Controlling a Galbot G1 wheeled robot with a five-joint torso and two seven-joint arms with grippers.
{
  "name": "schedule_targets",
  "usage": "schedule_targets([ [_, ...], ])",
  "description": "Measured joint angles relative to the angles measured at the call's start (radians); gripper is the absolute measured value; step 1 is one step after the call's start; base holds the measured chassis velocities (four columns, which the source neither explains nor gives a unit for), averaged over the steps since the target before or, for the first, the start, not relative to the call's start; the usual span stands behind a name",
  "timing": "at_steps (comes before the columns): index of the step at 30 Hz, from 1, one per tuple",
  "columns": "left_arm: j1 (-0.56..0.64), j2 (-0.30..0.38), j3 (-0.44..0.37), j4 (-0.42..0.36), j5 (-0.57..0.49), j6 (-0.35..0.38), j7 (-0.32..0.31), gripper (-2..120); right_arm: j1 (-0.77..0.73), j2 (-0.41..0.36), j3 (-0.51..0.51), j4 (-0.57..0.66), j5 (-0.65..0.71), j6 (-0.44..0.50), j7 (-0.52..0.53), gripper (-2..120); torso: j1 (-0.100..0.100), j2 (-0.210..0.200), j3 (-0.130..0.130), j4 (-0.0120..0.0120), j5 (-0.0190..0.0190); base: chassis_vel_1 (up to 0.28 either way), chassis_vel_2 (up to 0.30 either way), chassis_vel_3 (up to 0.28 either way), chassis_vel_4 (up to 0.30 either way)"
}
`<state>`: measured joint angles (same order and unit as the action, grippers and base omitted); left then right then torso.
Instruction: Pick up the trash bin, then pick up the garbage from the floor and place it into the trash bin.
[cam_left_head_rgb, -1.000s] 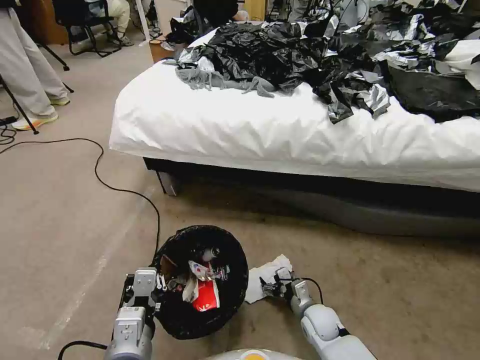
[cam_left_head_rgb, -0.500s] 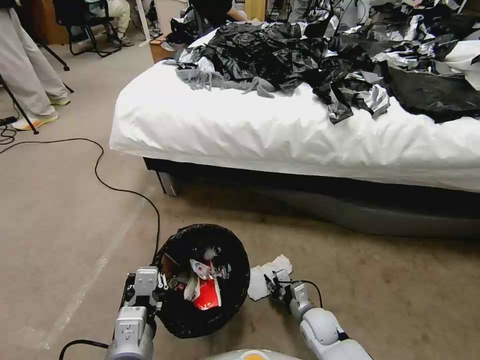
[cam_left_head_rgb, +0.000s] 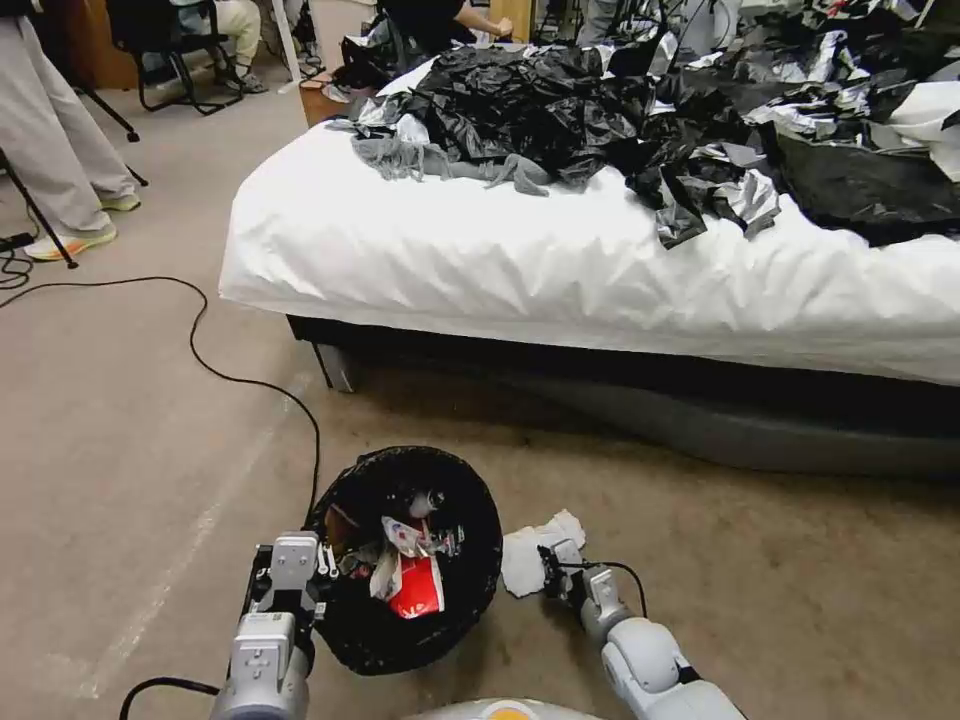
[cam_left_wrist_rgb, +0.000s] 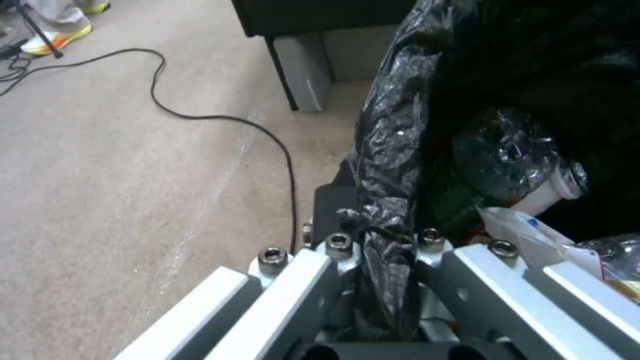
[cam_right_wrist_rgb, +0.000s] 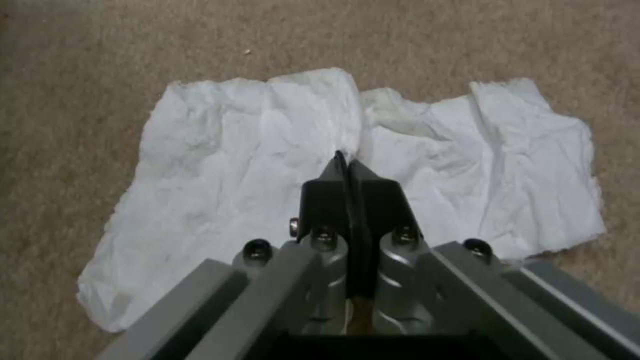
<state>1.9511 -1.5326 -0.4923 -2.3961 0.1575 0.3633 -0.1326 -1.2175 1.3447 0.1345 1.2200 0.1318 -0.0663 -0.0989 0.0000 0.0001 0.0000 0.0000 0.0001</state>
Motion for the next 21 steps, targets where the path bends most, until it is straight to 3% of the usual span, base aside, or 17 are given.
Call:
schedule_targets([
  [11, 0.001, 0.001, 0.0, -0.002, -0.002, 0.0, 0.0, 0, -0.007, -0.003, 0.001, 0.022, -0.007, 0.04, 0.009, 0, 0.0, 0.0, 0.0, -0.0002, 0.0004, 0.0, 0.0, 0.0, 0.0],
  [21, -0.003, 0.002, -0.007, 0.0, -0.009, 0.0, 0.0, 0, -0.144, -0.022, 0.072, 0.333, -0.017, 0.143, 0.051, 0, 0.0, 0.0, 0.0, -0.0003, -0.0001, 0.0, 0.0, 0.0, 0.0],
])
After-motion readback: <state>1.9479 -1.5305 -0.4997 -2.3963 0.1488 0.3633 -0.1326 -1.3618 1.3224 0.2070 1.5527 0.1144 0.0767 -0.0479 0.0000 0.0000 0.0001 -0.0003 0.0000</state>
